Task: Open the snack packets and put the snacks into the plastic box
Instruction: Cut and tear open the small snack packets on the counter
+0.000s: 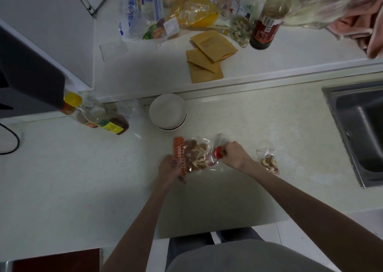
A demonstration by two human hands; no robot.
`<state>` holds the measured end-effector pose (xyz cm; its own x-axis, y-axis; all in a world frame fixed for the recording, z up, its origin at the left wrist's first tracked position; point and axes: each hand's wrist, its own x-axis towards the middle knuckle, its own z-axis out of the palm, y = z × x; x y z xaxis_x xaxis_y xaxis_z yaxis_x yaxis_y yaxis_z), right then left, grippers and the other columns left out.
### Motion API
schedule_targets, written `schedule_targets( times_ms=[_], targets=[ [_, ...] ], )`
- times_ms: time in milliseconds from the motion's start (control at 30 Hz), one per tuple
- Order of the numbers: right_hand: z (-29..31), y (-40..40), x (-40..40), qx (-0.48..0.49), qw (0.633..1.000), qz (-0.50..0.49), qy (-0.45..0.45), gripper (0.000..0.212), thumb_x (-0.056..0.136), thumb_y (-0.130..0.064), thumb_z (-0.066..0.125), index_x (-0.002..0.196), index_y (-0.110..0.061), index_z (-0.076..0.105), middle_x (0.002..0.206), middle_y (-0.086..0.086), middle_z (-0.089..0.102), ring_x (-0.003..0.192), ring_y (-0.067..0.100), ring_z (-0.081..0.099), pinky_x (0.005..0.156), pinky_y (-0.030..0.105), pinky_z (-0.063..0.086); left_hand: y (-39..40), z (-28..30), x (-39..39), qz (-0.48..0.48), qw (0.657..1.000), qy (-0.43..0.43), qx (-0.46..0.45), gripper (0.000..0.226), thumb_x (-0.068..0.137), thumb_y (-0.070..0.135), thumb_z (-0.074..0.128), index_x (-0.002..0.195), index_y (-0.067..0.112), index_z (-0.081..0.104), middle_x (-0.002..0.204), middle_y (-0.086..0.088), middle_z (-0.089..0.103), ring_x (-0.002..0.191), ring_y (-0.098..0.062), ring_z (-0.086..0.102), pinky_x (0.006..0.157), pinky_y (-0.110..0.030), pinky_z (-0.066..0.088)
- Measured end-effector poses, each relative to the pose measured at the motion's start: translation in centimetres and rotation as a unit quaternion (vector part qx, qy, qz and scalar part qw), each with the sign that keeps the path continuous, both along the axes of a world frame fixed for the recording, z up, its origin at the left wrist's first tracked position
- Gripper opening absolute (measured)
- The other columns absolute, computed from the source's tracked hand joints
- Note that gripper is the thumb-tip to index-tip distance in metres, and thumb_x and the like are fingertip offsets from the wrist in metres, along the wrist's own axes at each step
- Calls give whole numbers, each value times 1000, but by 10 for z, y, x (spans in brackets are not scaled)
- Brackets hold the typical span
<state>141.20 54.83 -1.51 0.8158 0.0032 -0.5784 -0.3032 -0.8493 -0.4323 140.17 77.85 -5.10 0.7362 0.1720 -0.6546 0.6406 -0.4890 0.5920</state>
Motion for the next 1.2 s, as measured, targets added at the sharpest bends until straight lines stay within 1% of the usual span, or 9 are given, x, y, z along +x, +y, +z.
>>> schedule_targets(
  times_ms=[100, 233, 333, 567, 667, 767, 933, 1067, 1200],
  targets=[
    [0, 8, 0, -1, 1000, 19, 11, 22, 82, -8, 50, 88, 1, 69, 94, 21, 68, 92, 35, 62, 74, 28, 44, 1, -5, 0, 11, 1000, 3, -20, 12, 81, 14, 72, 79, 17, 60, 73, -3, 70, 40, -8, 63, 35, -23, 49],
    [3, 27, -7, 7, 998, 66, 13, 15, 87, -7, 50, 78, -2, 60, 104, 24, 63, 102, 37, 57, 85, 31, 38, 2, -9, -2, 24, 999, 6, -47, 12, 80, 9, 72, 85, 9, 61, 77, -10, 69, 48, -33, 67, 42, -41, 55],
    [-1, 42, -12, 1, 996, 89, 27, 19, 86, -5, 46, 70, -14, 47, 104, 23, 62, 100, 35, 58, 76, 35, 35, 3, -14, -3, 23, 998, -1, -52, 12, 79, 9, 72, 82, 11, 60, 73, -9, 68, 44, -29, 66, 37, -39, 53],
    [-26, 47, -17, 79, 990, -92, 72, 15, 83, -1, 51, 71, 3, 60, 70, 19, 56, 69, 21, 55, 62, 27, 36, 4, -24, -1, 24, 998, -10, -56, 12, 77, 0, 68, 82, 7, 61, 72, -17, 67, 54, -36, 67, 42, -49, 55],
    [-32, 42, -21, 108, 978, -152, 90, 15, 83, -1, 54, 77, 5, 66, 66, 13, 55, 60, 19, 52, 58, 26, 38, 6, -25, -1, 18, 998, -14, -64, 11, 77, 0, 67, 80, 9, 61, 68, -9, 64, 54, -29, 65, 44, -33, 54],
    [-36, 36, -26, 135, 964, -204, 100, 13, 85, -2, 55, 74, -2, 63, 61, 8, 55, 53, 16, 50, 50, 25, 40, 6, -25, 1, 3, 999, -40, -32, 19, 79, 5, 67, 68, 18, 57, 64, 6, 60, 56, -3, 58, 43, -6, 40],
    [-38, 24, -30, 178, 940, -274, 102, 23, 80, 10, 44, 75, -2, 63, 61, 10, 56, 50, 17, 50, 43, 24, 41, 4, -23, 3, -14, 998, -65, -3, 30, 77, 1, 65, 60, 22, 52, 56, 9, 55, 48, 17, 54, 36, -5, 36],
    [-35, 13, -32, 169, 935, -294, 103, 24, 77, 14, 37, 74, 3, 58, 55, 11, 52, 37, 16, 48, 36, 22, 39, 3, -25, 3, -4, 999, -52, -10, 29, 81, -2, 63, 65, 19, 52, 60, 7, 57, 44, 13, 55, 31, -7, 33],
    [-36, 3, -33, 181, 927, -317, 87, 31, 78, 16, 33, 69, -2, 57, 60, 11, 51, 48, 21, 49, 38, 25, 43, 2, -25, 1, 4, 999, -42, -20, 26, 81, -4, 64, 69, 17, 54, 60, 5, 61, 40, 6, 58, 30, -9, 35]
  ],
)
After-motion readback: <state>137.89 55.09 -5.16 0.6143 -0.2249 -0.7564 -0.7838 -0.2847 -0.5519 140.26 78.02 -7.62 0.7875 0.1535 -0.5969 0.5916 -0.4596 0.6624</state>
